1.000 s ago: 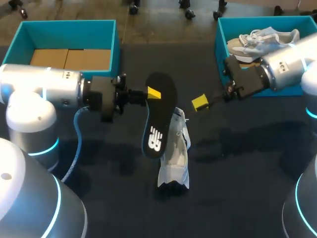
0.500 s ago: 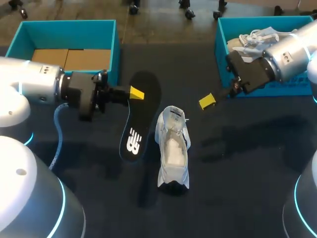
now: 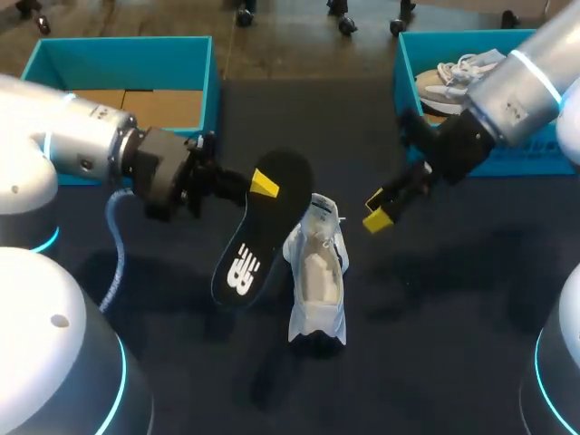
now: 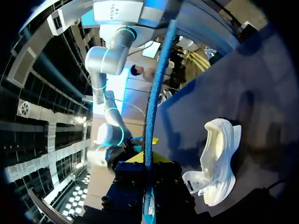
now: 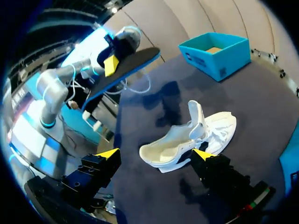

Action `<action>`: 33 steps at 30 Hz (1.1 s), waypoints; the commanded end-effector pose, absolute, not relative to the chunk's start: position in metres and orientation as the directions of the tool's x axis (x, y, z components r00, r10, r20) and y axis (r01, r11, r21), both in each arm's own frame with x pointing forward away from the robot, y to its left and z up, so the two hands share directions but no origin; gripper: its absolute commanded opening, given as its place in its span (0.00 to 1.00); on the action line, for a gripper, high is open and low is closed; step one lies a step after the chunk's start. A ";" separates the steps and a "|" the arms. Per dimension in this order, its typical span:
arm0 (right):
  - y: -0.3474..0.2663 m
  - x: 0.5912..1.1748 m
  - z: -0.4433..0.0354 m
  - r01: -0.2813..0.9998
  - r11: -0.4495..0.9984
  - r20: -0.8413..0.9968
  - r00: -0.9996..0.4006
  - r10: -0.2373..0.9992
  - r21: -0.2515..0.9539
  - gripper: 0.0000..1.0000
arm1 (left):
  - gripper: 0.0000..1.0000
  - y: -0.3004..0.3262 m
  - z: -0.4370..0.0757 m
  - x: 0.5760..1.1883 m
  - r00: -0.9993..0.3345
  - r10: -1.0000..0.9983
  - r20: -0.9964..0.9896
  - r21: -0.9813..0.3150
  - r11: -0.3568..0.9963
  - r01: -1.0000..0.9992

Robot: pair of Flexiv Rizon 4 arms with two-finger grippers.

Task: Take the shoe out of the shoebox, open the shoe tongue, remove and reinsert the insole, then place the shoe into the shoebox

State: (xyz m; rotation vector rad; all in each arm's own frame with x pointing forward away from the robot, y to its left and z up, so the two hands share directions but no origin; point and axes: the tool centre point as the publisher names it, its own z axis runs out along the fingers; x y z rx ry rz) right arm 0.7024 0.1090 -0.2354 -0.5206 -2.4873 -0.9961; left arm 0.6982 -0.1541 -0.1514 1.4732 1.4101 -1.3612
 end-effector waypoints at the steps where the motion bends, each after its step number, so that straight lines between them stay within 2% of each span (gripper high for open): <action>1: 0.111 0.698 -0.228 0.327 0.789 0.298 -0.935 0.191 0.520 1.00 | 0.00 -0.152 -0.144 0.698 -0.129 0.284 -0.950 -0.187 -0.186 0.965; 9: 0.111 0.698 -0.228 0.327 0.789 0.298 -0.935 0.191 0.520 1.00 | 0.00 -0.152 -0.145 0.690 -0.137 0.282 -0.950 -0.195 -0.191 0.962; 13: 0.110 0.697 -0.230 0.215 0.864 0.232 -0.966 0.118 0.455 1.00 | 0.00 -0.150 -0.149 0.663 -0.190 0.267 -0.945 -0.243 -0.184 0.952; 19: 0.106 0.681 -0.252 0.087 0.903 0.155 -0.988 0.023 0.420 1.00 | 0.00 -0.149 -0.164 0.628 -0.354 0.245 -0.903 -0.393 -0.136 0.909; 25: 0.106 0.661 -0.278 0.054 0.915 0.118 -0.993 0.006 0.401 1.00 | 0.00 -0.150 -0.175 0.593 -0.472 0.240 -0.848 -0.511 -0.138 0.848; 33: 0.108 0.658 -0.283 0.063 0.921 0.131 -0.991 0.013 0.385 1.00 | 0.00 -0.151 -0.176 0.588 -0.466 0.252 -0.848 -0.505 -0.122 0.854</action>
